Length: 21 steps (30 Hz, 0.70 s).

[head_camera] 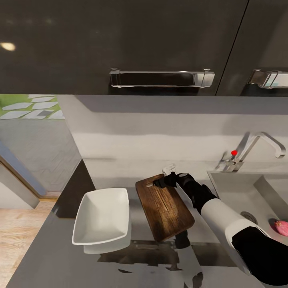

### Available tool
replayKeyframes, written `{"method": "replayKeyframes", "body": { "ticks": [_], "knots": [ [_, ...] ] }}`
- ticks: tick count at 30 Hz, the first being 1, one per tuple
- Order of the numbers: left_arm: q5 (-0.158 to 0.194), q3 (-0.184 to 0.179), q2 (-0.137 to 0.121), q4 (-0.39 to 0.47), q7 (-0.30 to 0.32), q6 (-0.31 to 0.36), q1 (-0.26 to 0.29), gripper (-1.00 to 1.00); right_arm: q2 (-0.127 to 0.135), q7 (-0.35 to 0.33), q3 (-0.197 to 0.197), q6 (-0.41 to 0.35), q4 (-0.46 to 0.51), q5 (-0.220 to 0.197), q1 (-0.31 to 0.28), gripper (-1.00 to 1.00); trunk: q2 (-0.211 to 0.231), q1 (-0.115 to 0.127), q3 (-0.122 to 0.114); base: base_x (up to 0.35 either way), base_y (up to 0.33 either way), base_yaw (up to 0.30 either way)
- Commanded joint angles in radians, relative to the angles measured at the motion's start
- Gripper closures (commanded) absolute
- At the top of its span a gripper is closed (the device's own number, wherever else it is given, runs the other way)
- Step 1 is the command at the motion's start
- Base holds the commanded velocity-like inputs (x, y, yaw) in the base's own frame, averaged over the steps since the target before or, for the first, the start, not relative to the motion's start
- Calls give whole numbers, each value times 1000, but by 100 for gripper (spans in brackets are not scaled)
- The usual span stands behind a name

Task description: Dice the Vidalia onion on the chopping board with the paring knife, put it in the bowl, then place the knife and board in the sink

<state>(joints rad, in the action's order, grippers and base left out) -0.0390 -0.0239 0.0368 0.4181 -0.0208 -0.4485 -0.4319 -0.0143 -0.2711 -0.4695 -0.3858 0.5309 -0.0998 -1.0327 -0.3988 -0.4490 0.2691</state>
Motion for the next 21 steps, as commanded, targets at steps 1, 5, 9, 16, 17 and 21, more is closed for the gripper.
{"method": "replayKeyframes", "body": {
  "ticks": [1, 5, 9, 16, 17, 21],
  "knots": [
    [-4, -1, 0, 2, -2, -1, -1, -100, 1, 3, -4, -4, -51, 3, -1, -100, -1, -1, 2, 0, 0, 0],
    [-4, -1, 0, 2, -2, -1, 0, -100, 1, 3, -4, -5, -51, 3, -1, -100, -1, -1, 2, 0, 0, 0],
    [-4, -1, 0, 2, -2, -1, -1, -100, 0, 4, -4, -7, -52, 4, 0, -100, -1, -1, 2, 0, 0, 0],
    [-4, -1, 0, 2, -2, -1, -1, -100, 0, 27, -5, -13, -52, 5, -1, -100, -1, -1, 2, 0, 0, 0],
    [-5, -1, 0, 2, -2, -1, -1, -100, 0, 35, -5, -17, -52, 5, -1, -100, -1, -1, 2, 0, 0, 0],
    [-4, -1, 0, 2, -2, -1, 0, -100, 0, 50, -5, -40, -52, 5, 0, -100, -1, -1, 2, 0, 0, 0]
  ]
}}
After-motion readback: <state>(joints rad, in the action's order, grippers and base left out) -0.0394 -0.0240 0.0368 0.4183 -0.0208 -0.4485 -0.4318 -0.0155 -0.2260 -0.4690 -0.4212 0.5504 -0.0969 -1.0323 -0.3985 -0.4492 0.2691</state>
